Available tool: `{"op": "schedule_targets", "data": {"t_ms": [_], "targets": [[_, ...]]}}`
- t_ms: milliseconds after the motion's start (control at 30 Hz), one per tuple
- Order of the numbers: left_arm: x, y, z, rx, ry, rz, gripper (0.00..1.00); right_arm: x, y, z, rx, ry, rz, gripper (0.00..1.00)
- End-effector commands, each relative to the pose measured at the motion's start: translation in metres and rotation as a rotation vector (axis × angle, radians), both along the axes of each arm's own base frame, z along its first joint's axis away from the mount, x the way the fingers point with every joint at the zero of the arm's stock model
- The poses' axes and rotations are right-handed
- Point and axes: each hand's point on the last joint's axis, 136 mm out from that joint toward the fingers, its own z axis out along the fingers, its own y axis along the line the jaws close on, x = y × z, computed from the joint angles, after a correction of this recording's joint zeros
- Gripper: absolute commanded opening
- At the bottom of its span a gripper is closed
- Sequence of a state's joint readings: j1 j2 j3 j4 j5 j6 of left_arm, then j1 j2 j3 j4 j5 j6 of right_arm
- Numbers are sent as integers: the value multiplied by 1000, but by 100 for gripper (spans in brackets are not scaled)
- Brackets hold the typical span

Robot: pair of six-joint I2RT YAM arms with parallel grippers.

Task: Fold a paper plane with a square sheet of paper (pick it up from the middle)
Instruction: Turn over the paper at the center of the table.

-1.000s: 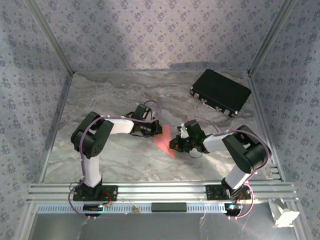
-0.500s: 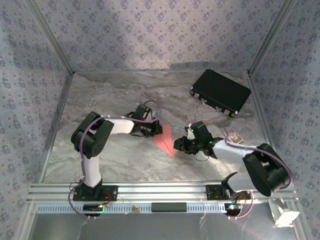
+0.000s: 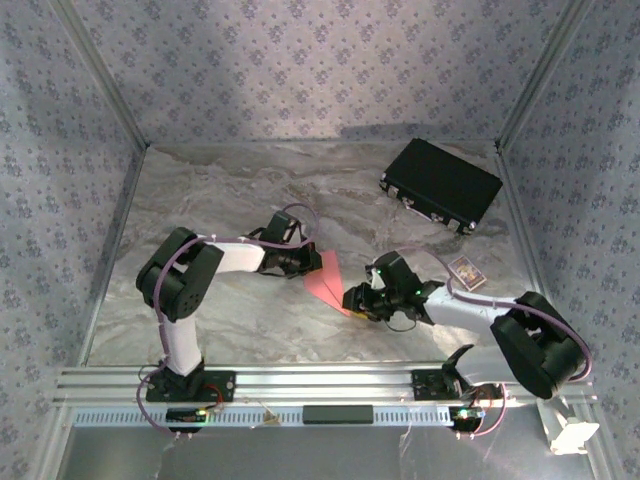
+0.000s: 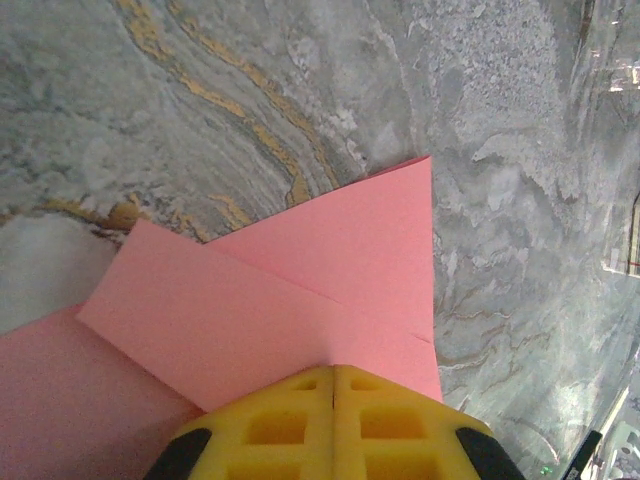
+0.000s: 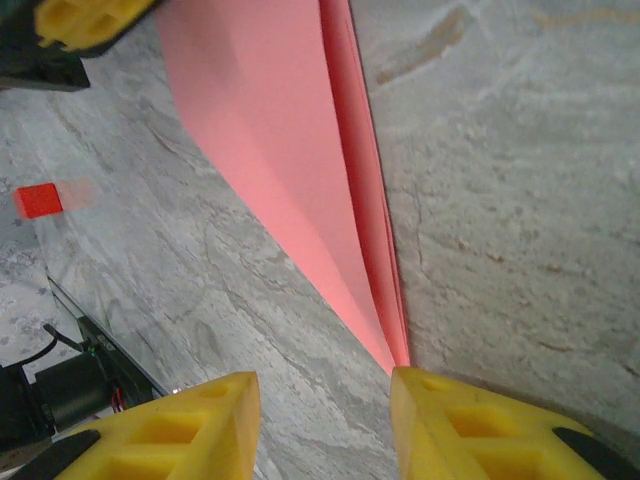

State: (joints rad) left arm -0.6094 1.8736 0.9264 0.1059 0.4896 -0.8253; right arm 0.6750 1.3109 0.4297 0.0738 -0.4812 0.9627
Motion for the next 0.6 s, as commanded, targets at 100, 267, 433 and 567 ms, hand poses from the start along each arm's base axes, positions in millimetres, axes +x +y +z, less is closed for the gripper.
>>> {"op": "schedule_targets", "data": {"t_ms": [100,267,433,567], "targets": [[-8,12,-13,64,43,29,2,-17,-15,-23,-67,99,-43,41],[-8,12,-12,60,44,27,2,-17,-11,-23,-42,99,-34,40],[-8,10,-10,56,42,24,2,-10,0,-16,19,73,-33,38],[-8,11,-10,57,44,25,2,-6,3,-13,36,57,-31,37]]}}
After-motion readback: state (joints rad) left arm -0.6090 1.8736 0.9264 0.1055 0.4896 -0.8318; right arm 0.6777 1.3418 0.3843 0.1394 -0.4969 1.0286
